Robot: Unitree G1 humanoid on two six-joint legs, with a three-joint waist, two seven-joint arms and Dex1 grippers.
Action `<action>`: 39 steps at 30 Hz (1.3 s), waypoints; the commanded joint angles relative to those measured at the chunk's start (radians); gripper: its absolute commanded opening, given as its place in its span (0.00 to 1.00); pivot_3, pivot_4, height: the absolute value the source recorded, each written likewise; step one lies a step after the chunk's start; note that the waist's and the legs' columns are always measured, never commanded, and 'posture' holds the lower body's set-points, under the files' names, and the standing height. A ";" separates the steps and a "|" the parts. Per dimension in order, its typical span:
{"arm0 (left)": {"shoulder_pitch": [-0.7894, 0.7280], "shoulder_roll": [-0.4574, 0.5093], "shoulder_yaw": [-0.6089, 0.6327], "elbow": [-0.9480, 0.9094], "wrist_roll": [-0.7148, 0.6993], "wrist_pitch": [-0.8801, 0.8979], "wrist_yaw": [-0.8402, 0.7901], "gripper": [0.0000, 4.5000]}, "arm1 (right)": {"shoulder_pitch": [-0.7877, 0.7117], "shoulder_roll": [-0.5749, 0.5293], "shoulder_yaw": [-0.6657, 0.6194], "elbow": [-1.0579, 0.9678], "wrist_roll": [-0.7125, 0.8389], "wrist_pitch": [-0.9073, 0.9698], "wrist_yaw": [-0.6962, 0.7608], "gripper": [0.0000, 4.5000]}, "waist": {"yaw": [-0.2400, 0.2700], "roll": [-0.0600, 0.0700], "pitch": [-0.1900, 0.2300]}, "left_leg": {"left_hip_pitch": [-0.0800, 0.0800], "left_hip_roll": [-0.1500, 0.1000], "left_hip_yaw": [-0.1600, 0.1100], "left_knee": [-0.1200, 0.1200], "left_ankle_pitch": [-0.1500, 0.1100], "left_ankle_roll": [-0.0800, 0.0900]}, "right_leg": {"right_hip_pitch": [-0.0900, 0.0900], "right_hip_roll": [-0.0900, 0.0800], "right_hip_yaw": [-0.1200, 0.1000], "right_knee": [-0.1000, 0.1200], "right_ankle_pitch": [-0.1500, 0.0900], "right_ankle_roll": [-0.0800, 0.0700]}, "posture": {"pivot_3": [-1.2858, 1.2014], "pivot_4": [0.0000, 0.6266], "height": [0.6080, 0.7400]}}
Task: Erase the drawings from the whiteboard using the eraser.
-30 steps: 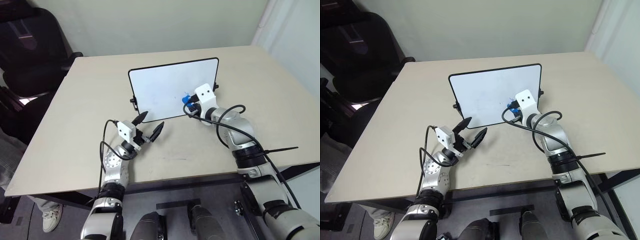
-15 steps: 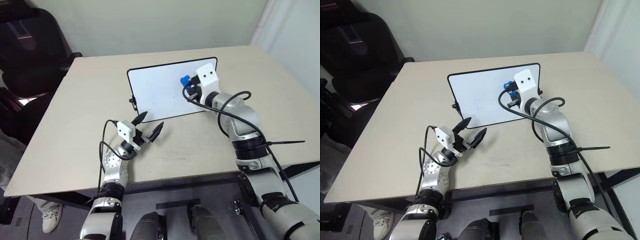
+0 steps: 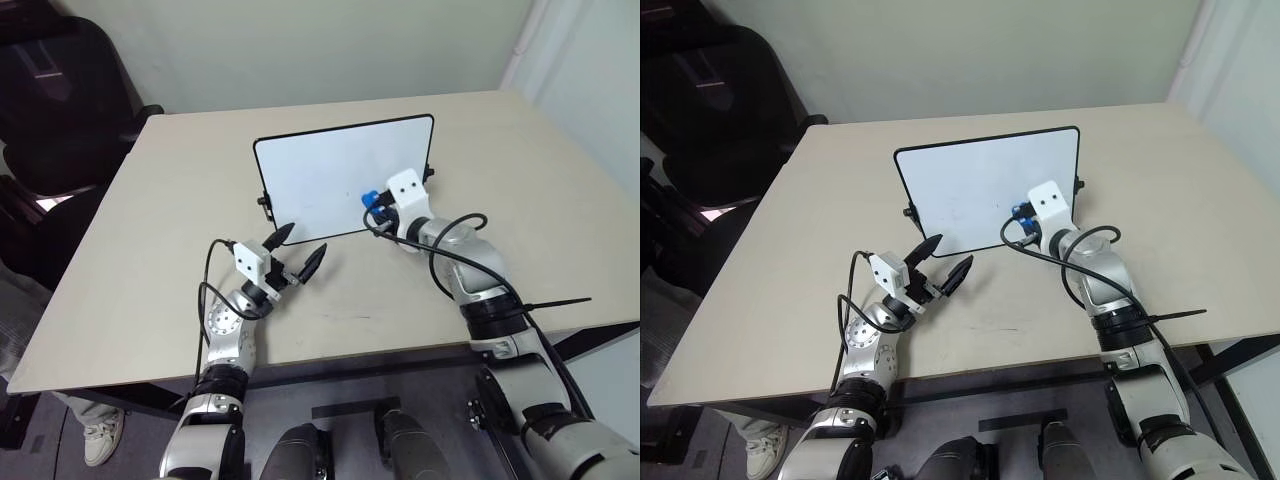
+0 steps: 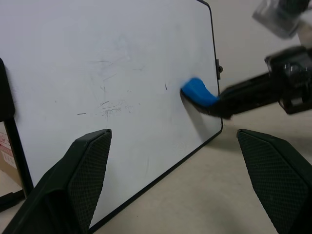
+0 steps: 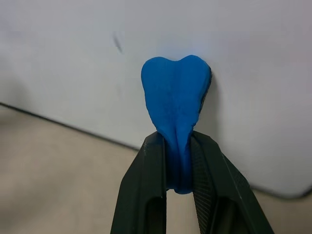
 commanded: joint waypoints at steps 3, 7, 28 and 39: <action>0.018 -0.011 -0.004 0.001 -0.005 -0.007 -0.001 1.00 | -0.050 0.047 0.037 -0.099 0.013 0.000 0.025 0.09 | 0.002 0.000 0.000 | 0.000 0.000 0.000 0.000 0.000 0.000 | 0.000 0.000 0.000 0.000 -0.001 0.000 | 0.52 0.24 0.90; 0.028 -0.011 -0.004 -0.011 -0.005 -0.006 0.002 1.00 | -0.030 0.049 0.058 -0.061 -0.007 -0.007 0.026 0.09 | 0.008 0.000 0.000 | 0.000 0.000 0.000 0.000 -0.001 0.000 | 0.000 -0.001 -0.001 0.000 -0.002 -0.001 | 0.52 0.24 0.90; 0.047 -0.007 -0.006 -0.037 -0.007 0.005 0.007 1.00 | -0.040 0.012 -0.034 0.082 -0.044 -0.024 -0.105 0.09 | 0.005 0.000 0.000 | 0.000 0.000 0.000 0.000 -0.002 -0.001 | 0.000 0.000 0.000 0.001 -0.002 -0.004 | 0.52 0.24 0.90; 0.046 -0.007 -0.005 -0.037 -0.008 0.002 0.006 1.00 | -0.020 -0.053 -0.077 0.063 -0.039 0.006 -0.132 0.09 | 0.000 0.000 0.000 | 0.000 0.000 0.000 0.002 -0.002 -0.001 | 0.001 0.000 0.000 0.001 -0.002 0.000 | 0.52 0.24 0.90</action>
